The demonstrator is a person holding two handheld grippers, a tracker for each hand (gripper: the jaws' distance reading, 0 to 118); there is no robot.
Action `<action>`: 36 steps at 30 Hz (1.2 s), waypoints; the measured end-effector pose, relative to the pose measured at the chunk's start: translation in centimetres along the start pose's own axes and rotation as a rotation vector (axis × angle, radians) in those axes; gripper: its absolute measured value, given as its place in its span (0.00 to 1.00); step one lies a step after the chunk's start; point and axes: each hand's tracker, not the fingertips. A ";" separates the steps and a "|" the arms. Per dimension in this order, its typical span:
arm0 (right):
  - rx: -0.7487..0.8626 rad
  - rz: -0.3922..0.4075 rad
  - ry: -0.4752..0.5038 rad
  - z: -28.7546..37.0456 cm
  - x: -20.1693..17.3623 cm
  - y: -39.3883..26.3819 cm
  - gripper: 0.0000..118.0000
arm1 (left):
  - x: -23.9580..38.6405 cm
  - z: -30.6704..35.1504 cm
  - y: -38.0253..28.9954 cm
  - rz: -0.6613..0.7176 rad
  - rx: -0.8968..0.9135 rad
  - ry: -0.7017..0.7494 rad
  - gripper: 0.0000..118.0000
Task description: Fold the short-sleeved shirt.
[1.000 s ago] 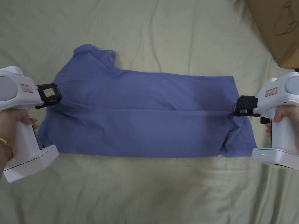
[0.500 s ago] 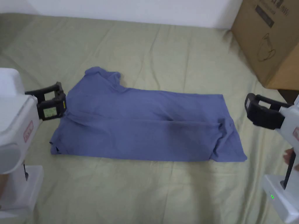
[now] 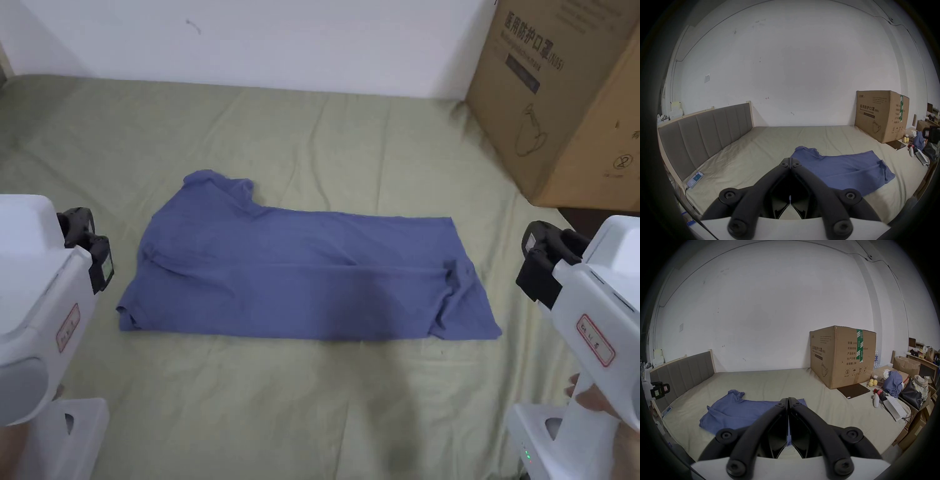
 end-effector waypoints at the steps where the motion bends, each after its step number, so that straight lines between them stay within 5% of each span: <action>1: 0.000 0.001 0.001 0.0 -0.1 0.1 0.00 | 0.1 -0.1 0.1 0.001 -0.004 0.004 0.00; 8: -0.017 0.016 0.013 -1.2 -0.2 0.4 0.00 | -0.7 -6.4 1.7 0.044 -0.224 -0.067 0.05; 10: -0.029 0.024 0.010 -1.8 -0.3 0.3 0.00 | -1.1 -9.9 1.5 0.075 -0.376 -0.102 0.42; 12: -0.045 0.033 0.014 -2.4 -0.4 0.2 0.00 | -1.4 -13.6 0.6 0.085 -0.560 -0.112 1.00; 23: -0.173 0.057 0.002 -6.6 -0.7 -1.9 0.00 | -1.5 -22.9 -8.3 0.038 -0.901 0.008 0.93; 26: -0.195 0.065 -0.004 -7.6 -0.7 -2.3 0.00 | -1.7 -23.9 -10.0 0.055 -0.937 0.025 0.58; 29: -0.212 0.075 -0.003 -8.4 -0.7 -2.6 0.00 | -1.7 -24.1 -11.1 0.177 -0.944 -0.038 0.04; 31: -0.238 0.086 -0.008 -9.4 -0.6 -2.7 0.00 | -1.3 -24.0 -11.3 0.238 -0.926 -0.044 0.04; 36: -0.373 0.097 -0.008 -13.8 1.2 -2.8 0.00 | -1.2 -22.6 -9.6 0.119 -0.850 -0.031 0.02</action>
